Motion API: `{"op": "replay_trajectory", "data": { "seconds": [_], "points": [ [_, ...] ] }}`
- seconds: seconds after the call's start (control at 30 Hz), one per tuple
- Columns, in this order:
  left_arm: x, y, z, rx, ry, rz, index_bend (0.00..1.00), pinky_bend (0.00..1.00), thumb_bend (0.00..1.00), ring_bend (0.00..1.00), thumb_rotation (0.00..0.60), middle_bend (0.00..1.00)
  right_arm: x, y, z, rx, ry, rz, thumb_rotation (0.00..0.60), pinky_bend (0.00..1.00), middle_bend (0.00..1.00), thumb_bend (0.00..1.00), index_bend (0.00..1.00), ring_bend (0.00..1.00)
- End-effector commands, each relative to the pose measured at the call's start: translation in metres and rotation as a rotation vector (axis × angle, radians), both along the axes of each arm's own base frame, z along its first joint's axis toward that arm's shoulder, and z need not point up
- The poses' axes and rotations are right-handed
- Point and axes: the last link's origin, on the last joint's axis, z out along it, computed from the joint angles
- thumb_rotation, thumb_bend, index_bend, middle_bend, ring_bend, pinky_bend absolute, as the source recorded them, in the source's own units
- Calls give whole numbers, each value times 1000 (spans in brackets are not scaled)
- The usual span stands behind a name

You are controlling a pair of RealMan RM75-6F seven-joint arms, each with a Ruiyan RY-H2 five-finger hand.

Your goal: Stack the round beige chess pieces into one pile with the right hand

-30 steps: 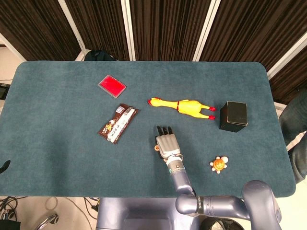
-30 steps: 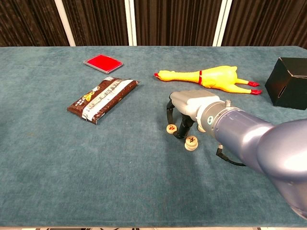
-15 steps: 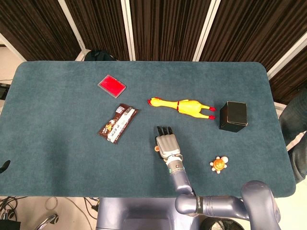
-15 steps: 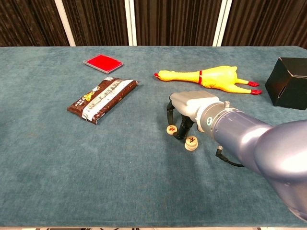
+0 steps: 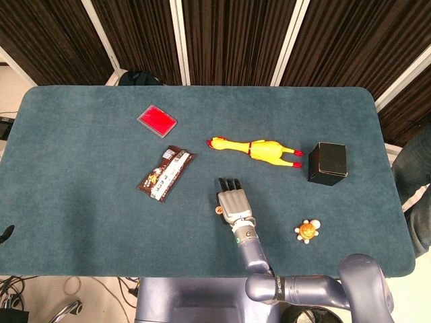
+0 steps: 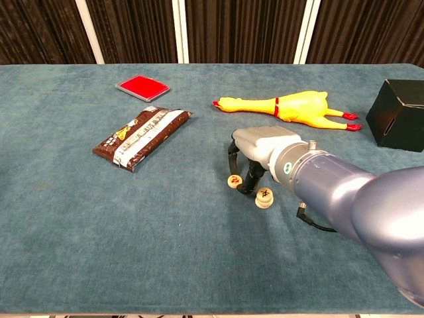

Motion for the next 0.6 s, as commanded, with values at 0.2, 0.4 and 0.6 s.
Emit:
{"op": "replay_trajectory", "data": {
  "seconds": [0.2,0.4,0.6],
  "points": [
    [0,0,0,1,0,0,117,79,187,0,600,0,4,-5,9,-22,-13,5,600,0,0,405,516,0],
    [0,0,0,0,2,-2,117,79,187,0,600,0,3,-2,30,-31,-30,4,600,0,0,405,524,0],
    [1,-1,-1,0,5,-1,117,79,187,0,600,0,-5,12,50,-25,-50,17,600,0,0,405,524,0]
  ]
}}
